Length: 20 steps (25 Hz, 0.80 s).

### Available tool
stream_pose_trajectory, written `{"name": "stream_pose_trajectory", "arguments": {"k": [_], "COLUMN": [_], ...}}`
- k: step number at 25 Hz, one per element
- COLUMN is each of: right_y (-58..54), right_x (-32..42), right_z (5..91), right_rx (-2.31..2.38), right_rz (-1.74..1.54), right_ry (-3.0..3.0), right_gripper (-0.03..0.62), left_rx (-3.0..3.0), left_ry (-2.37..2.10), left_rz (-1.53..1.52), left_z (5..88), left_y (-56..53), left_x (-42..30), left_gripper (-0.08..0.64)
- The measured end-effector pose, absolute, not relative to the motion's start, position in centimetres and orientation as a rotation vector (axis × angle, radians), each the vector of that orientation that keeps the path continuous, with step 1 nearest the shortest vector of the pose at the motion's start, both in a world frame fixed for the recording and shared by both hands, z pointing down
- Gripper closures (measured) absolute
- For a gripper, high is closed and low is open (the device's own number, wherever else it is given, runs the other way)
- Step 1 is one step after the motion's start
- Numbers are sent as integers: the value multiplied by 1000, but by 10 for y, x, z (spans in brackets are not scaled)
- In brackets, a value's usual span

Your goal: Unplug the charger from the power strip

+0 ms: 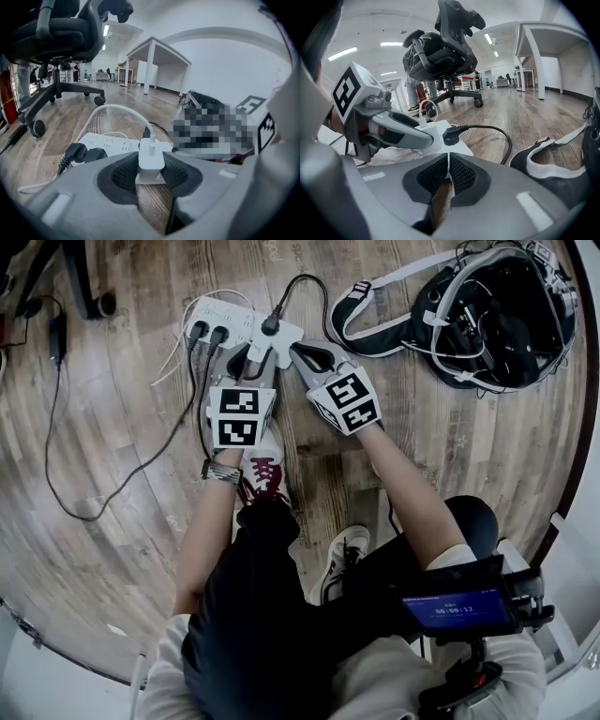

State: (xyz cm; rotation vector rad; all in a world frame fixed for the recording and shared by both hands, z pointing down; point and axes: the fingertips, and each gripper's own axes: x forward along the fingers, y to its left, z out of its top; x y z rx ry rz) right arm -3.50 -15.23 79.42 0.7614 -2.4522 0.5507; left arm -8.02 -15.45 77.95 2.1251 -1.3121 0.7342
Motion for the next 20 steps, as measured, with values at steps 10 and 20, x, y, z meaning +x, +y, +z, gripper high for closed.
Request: {"name": "stream_pose_trajectory", "arguments": {"k": [10,20], "right_y": [-153,-153], "right_x": [-36,-36], "right_z": [796,793], "right_rx": [758,745], "right_rz": [543,558], "right_ry": [-2450,-2462], "right_gripper": [583,584], "left_rx": [2063,2136], "left_ry": [-1264,-1289], "left_rz": [608,760], "left_z": [780,779], "left_y": [-154,-153], "left_x": [-83,-83], "left_gripper": [413,419]}}
